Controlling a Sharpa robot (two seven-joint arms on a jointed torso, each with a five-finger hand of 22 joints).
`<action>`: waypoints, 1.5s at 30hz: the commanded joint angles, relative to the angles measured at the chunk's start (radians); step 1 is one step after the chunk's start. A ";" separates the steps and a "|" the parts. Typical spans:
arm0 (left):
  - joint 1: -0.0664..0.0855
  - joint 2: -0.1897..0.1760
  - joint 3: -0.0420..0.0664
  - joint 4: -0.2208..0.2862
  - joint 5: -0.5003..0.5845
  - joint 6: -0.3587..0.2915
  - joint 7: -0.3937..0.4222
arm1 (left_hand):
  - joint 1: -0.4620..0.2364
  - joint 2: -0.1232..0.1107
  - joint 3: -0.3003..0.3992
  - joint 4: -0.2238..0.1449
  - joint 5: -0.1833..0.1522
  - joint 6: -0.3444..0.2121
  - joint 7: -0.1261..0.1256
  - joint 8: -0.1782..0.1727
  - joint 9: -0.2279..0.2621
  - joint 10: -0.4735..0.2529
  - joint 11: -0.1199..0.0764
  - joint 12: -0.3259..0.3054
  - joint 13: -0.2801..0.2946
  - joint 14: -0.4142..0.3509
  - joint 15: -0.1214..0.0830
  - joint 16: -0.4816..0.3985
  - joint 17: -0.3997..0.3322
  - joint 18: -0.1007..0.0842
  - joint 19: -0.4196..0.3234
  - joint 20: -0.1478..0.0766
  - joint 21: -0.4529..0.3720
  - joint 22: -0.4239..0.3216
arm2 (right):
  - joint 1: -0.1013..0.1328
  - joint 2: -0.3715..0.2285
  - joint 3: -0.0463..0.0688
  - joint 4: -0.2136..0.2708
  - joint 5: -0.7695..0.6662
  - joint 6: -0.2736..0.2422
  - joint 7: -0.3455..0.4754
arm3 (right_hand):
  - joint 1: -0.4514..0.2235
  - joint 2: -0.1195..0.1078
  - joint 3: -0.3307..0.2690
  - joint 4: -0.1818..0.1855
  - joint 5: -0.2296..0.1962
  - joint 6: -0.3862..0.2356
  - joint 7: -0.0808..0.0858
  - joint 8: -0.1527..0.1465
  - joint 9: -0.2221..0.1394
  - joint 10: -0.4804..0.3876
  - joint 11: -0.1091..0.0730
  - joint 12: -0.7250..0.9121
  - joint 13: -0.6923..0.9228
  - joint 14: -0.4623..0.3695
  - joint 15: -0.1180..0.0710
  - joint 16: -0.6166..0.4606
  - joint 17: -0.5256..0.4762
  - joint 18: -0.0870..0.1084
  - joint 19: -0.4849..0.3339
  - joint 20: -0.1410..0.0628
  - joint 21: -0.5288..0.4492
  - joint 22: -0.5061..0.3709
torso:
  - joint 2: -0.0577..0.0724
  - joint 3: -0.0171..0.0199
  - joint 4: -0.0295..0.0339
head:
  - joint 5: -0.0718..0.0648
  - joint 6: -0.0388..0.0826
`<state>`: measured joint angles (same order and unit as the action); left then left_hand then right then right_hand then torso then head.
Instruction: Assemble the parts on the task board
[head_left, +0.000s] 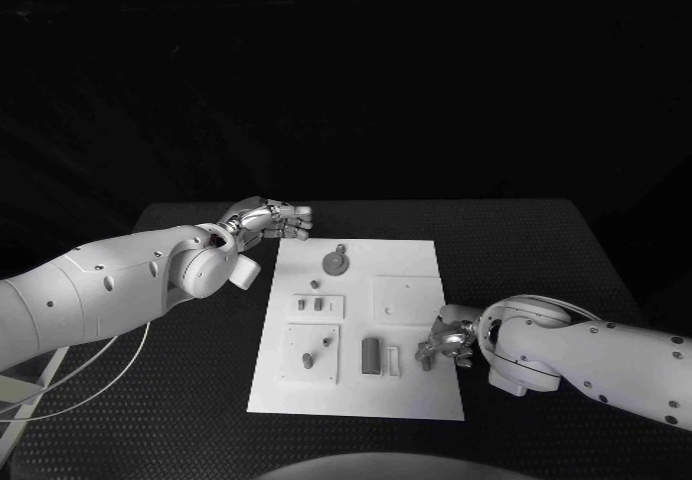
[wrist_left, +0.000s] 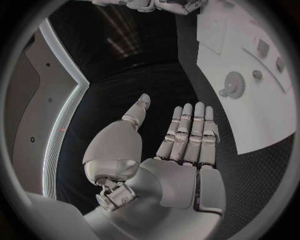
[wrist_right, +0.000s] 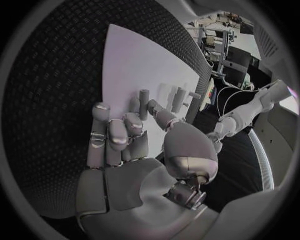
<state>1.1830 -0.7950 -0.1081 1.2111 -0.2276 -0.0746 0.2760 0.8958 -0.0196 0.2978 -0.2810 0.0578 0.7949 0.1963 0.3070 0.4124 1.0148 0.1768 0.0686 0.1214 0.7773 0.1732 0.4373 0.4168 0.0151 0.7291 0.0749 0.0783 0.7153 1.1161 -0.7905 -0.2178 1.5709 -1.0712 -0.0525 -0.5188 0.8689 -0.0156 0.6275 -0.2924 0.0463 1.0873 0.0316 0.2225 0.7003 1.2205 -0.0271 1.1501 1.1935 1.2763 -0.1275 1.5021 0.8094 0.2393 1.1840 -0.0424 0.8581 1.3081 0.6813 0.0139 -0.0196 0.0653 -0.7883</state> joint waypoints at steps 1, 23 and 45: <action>0.001 0.003 0.000 0.002 0.005 0.015 0.006 | -0.009 0.003 -0.005 -0.004 -0.006 0.003 0.004 -0.003 0.000 0.002 0.005 0.003 -0.002 0.005 0.004 -0.007 0.001 -0.002 -0.004 0.002 -0.006 -0.001 | -0.002 0.002 -0.003 0.004 0.116 -0.048 0.005 | 0.051 0.047 -0.003 -0.003 0.003 -0.049 0.053 0.008 0.003 0.006 0.001 0.004 0.002 0.004 -0.003 0.003 -0.001 0.022 -0.008 -0.002 0.006 0.021 | 0.000 0.0004 0.0005 | 0.000 -0.001; 0.001 0.003 0.000 0.003 0.005 0.017 0.003 | -0.008 0.002 -0.006 -0.005 -0.006 0.003 0.004 -0.003 0.000 0.003 0.005 0.003 -0.002 0.005 0.004 -0.008 0.002 -0.002 -0.004 0.002 -0.006 -0.001 | -0.002 0.035 -0.003 0.017 0.215 -0.094 0.014 | 0.050 0.046 -0.007 -0.003 0.003 -0.047 0.053 0.008 0.002 0.006 0.000 0.003 0.001 0.003 -0.004 0.003 -0.001 0.022 -0.009 -0.001 0.007 0.020 | 0.000 -0.0003 0.0003 | -0.001 -0.004; 0.001 0.001 0.000 0.005 0.004 0.020 0.001 | -0.008 0.002 -0.006 -0.005 -0.006 0.003 0.004 -0.003 0.000 0.003 0.005 0.003 -0.003 0.005 0.004 -0.009 0.003 -0.002 -0.004 0.002 -0.006 -0.001 | -0.006 0.079 -0.003 -0.005 0.219 -0.066 0.017 | 0.049 0.047 -0.010 -0.003 0.003 -0.047 0.052 0.007 0.001 0.005 0.000 0.001 -0.002 0.002 -0.004 0.002 -0.001 0.022 -0.011 0.000 0.006 0.020 | 0.000 -0.0003 0.0008 | -0.001 -0.010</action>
<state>1.1830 -0.7952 -0.1084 1.2133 -0.2277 -0.0710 0.2708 0.8958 -0.0196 0.2951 -0.2837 0.0578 0.7949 0.1963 0.3070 0.4124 1.0148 0.1767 0.0685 0.1189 0.7773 0.1732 0.4335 0.4192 0.0152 0.7291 0.0749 0.0783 0.7155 1.1121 -0.7150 -0.2209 1.5659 -0.8571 -0.1376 -0.5111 0.8878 0.0031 0.6192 -0.2923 0.0463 1.0686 0.0507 0.2240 0.7016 1.2200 -0.0265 1.1501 1.1924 1.2756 -0.1269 1.5019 0.8095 0.2356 1.1753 -0.0403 0.8579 1.3076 0.6812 0.0135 -0.0187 0.0630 -0.7978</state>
